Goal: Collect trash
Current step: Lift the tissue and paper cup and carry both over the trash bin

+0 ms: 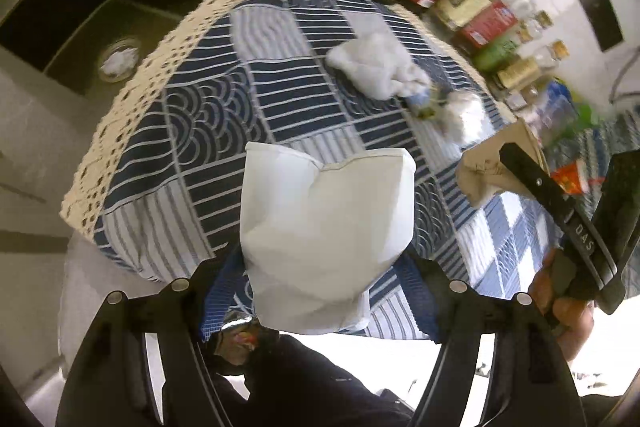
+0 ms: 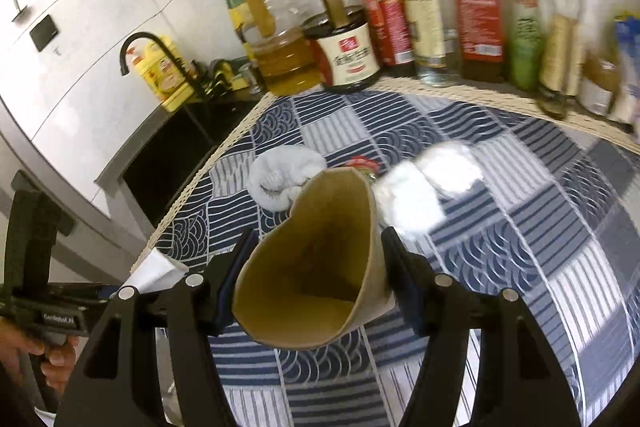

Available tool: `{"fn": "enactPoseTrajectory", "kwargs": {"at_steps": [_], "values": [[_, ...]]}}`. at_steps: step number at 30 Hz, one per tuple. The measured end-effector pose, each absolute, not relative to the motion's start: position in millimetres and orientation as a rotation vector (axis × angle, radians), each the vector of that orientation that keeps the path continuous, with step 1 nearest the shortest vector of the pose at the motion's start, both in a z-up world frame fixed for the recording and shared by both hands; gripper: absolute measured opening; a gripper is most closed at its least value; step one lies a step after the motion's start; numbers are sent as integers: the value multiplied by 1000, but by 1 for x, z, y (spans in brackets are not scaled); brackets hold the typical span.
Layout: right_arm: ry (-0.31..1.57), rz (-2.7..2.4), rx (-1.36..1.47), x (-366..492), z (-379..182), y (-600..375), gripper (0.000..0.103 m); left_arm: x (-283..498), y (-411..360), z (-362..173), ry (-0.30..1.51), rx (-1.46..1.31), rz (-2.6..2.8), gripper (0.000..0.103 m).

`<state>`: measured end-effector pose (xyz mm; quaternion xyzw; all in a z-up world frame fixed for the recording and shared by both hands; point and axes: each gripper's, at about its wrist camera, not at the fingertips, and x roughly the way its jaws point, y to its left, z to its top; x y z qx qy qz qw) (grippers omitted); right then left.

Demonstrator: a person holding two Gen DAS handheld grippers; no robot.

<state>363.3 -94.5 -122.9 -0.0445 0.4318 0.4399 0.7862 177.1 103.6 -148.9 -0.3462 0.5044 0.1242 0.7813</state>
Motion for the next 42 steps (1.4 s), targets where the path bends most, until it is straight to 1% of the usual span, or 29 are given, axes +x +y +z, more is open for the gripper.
{"fn": "enactPoseTrajectory", "kwargs": {"at_steps": [6,12,16,26,34,39,42], "values": [[950,827,-30,321,-107,-119,63,161,99,-138,1054,-696,117,71],[928,742,-18,260,-94,-117,63,135,103,-129,1033,-656,0,71],[910,687,1,222,-86,-115,63,117,104,-123,1010,-581,-55,71],[910,551,60,121,-83,-126,63,84,94,-134,1040,-509,-239,71],[978,539,94,82,-101,-124,63,59,93,-154,1100,-499,-270,71],[987,548,105,78,-106,-120,63,49,98,-162,1117,-502,-252,71],[1031,556,108,81,-122,-117,63,41,102,-176,1155,-519,-232,71]]}}
